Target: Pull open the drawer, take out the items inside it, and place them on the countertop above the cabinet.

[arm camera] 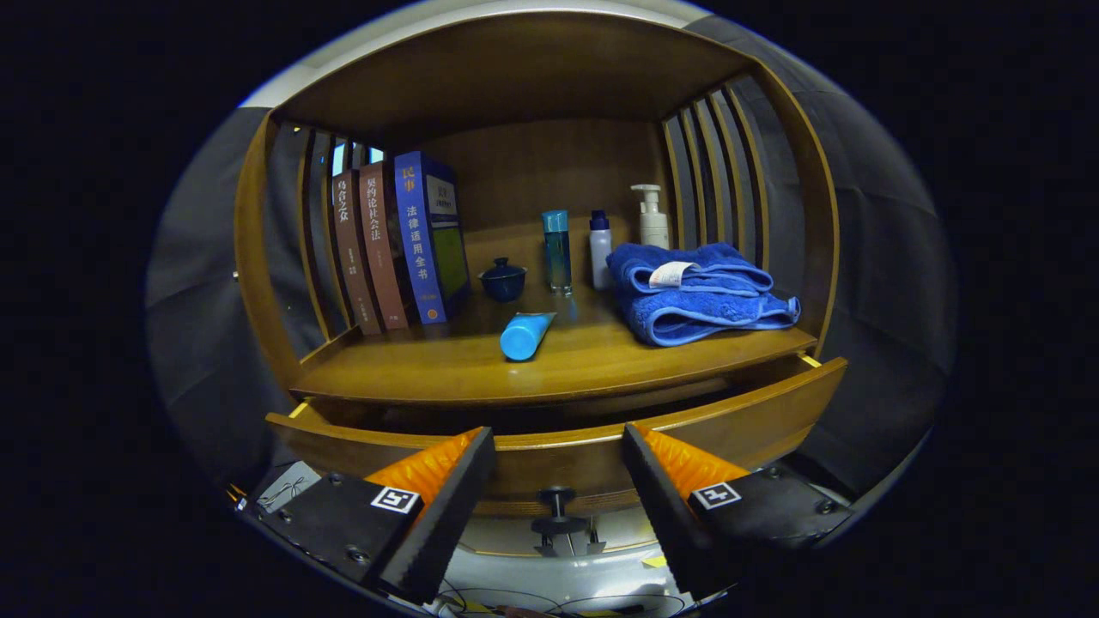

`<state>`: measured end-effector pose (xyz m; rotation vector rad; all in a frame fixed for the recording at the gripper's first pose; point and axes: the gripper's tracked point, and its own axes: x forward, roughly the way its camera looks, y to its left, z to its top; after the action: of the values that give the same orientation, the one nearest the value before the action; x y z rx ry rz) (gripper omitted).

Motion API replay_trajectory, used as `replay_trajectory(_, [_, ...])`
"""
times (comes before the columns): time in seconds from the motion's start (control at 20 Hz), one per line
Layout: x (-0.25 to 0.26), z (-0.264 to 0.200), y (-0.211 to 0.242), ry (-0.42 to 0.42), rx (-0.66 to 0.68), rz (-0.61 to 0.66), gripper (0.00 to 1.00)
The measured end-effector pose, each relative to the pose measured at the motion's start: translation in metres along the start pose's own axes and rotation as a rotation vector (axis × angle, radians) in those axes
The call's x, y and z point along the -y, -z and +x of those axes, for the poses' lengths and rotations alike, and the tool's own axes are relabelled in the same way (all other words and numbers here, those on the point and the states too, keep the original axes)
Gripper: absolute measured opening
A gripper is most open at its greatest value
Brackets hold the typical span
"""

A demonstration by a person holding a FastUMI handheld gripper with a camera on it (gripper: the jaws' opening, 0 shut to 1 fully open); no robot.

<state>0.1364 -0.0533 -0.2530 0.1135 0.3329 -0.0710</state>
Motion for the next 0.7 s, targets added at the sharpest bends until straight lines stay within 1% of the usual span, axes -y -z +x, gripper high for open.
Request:
replay_trajectory(0.2, [-0.002, 0.010, -0.003, 0.000, -0.004, -0.005, 0.99])
replay_trajectory(0.7, [-0.003, 0.015, -0.005, 0.008, 0.003, 0.003, 0.99])
